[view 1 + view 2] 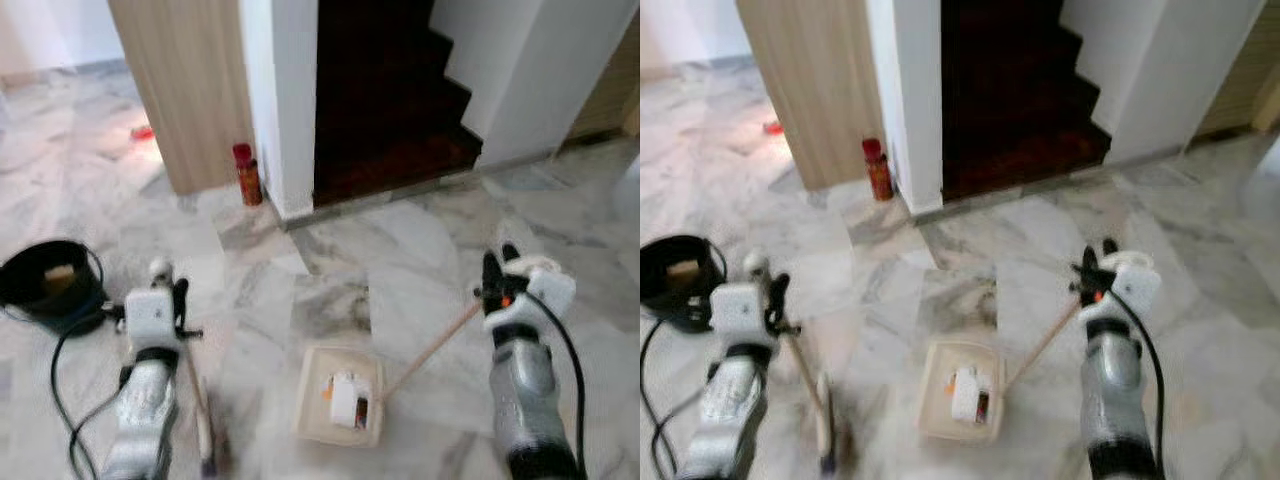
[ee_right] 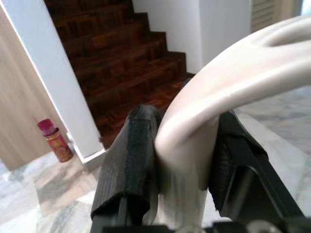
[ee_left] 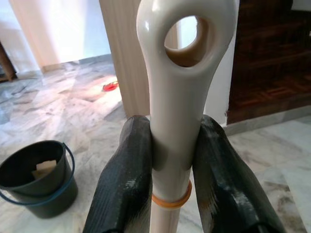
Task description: Sweep floor
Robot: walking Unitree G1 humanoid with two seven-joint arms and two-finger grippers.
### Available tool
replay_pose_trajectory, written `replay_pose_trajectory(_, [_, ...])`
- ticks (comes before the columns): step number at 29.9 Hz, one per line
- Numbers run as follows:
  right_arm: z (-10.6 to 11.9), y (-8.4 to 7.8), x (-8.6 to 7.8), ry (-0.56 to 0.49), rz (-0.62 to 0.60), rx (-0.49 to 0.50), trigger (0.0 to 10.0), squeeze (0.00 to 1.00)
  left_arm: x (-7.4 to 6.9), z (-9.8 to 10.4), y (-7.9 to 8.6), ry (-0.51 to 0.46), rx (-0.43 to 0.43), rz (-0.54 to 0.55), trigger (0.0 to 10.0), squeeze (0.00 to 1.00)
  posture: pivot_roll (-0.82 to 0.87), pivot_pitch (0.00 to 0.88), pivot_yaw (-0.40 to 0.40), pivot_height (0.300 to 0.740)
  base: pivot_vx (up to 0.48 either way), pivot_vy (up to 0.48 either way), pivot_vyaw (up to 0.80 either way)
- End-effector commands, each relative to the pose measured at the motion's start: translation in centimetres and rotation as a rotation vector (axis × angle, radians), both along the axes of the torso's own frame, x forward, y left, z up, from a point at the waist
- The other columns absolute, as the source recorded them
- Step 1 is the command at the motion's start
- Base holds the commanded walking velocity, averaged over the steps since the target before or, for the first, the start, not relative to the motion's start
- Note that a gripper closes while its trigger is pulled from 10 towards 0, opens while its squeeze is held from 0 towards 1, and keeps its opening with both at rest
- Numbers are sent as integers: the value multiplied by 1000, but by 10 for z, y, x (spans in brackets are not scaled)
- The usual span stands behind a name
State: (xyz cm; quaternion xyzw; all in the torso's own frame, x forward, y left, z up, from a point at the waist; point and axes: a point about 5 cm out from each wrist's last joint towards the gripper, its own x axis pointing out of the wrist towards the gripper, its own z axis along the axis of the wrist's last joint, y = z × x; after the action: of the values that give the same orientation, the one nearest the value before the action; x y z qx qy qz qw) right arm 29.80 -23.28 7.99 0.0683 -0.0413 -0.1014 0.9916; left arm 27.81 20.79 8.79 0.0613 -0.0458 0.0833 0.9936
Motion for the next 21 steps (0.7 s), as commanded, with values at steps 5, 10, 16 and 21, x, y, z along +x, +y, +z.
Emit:
replay_pose_trajectory(5, [13,5,6,-57,8,-8,10000,0,3,12,3,-48,11,-8,10000,0,25,0,-6,740,0,340,0])
replay_pose_trajectory(10, [12,5,6,-54,13,-3,10000,0,3,13,2,-50,11,-14,10000,0,30,0,-5,740,0,342,0])
replay_pose_trajectory(16, [12,6,7,-55,15,0,10000,0,4,13,1,-49,11,-16,10000,0,29,0,-8,740,0,344,0])
replay_pose_trajectory(21, [13,6,7,-56,17,-1,10000,0,3,13,2,-47,10,-11,10000,0,32,0,-11,740,0,347,0])
